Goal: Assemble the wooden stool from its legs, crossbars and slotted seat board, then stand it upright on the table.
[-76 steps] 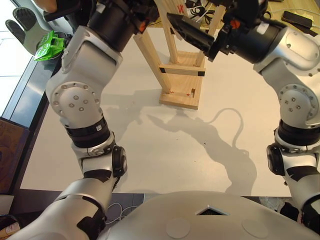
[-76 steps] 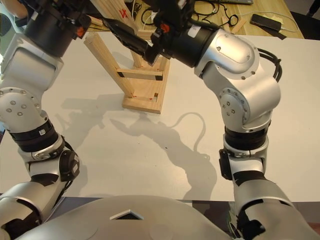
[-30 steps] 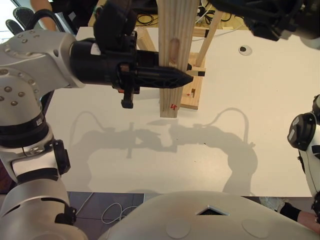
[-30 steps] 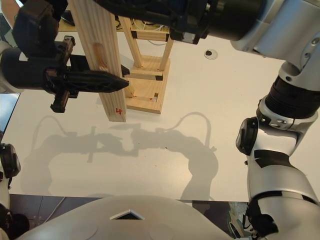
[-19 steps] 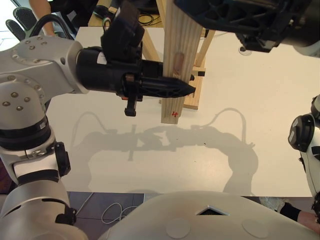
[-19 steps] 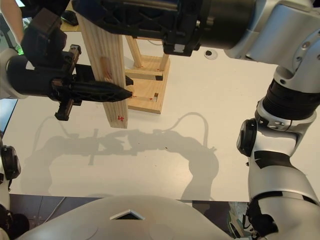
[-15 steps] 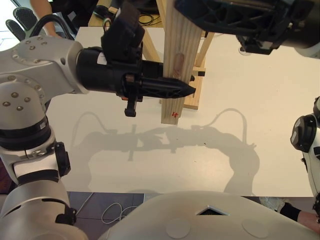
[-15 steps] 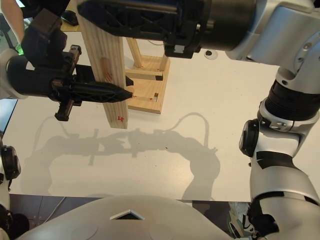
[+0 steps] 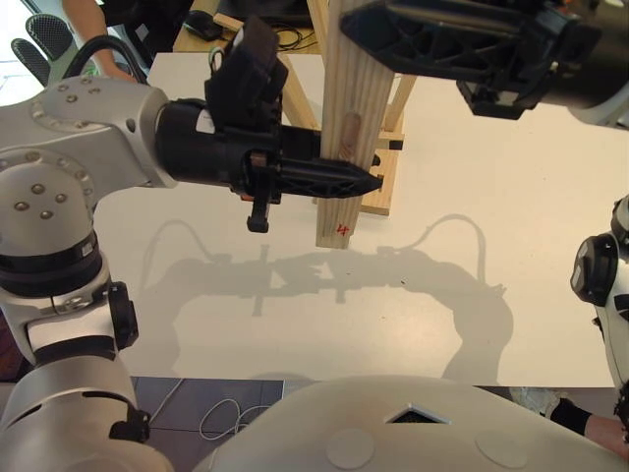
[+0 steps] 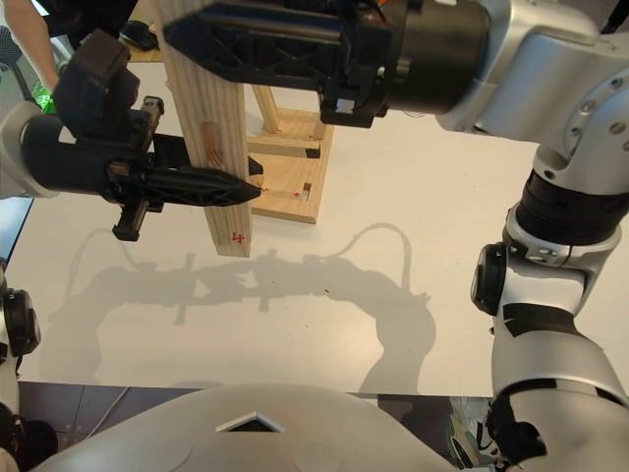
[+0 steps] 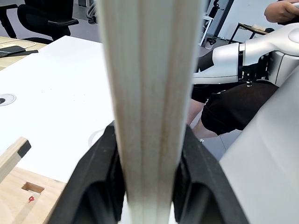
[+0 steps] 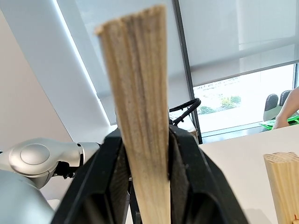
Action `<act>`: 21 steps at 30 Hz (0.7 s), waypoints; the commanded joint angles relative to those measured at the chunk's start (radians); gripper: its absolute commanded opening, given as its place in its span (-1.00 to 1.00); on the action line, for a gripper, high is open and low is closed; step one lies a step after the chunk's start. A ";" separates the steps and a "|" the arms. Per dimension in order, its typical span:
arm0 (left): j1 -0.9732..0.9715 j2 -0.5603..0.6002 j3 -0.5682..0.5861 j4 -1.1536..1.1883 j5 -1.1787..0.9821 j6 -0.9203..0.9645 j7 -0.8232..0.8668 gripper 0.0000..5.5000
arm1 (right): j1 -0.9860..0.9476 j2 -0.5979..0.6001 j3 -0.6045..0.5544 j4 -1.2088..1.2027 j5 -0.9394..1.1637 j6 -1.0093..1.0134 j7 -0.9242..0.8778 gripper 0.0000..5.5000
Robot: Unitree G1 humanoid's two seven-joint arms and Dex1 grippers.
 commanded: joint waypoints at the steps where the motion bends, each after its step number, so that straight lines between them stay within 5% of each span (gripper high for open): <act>1: -0.016 0.009 -0.005 -0.014 0.015 -0.021 -0.004 -0.63 | 0.008 0.016 0.021 -0.022 0.033 -0.012 -0.017 -0.62; 3: -0.017 0.008 -0.006 -0.014 0.016 -0.021 -0.003 -0.63 | 0.013 0.024 0.021 -0.044 0.008 -0.034 -0.011 -0.62; 12: -0.017 0.005 -0.009 -0.012 0.025 -0.027 0.008 -0.63 | 0.037 0.027 0.030 -0.078 -0.054 -0.077 -0.005 -0.05; 21: -0.014 0.008 -0.011 -0.015 0.025 -0.028 0.003 -0.63 | 0.033 0.028 0.032 -0.067 -0.050 -0.078 -0.016 -0.51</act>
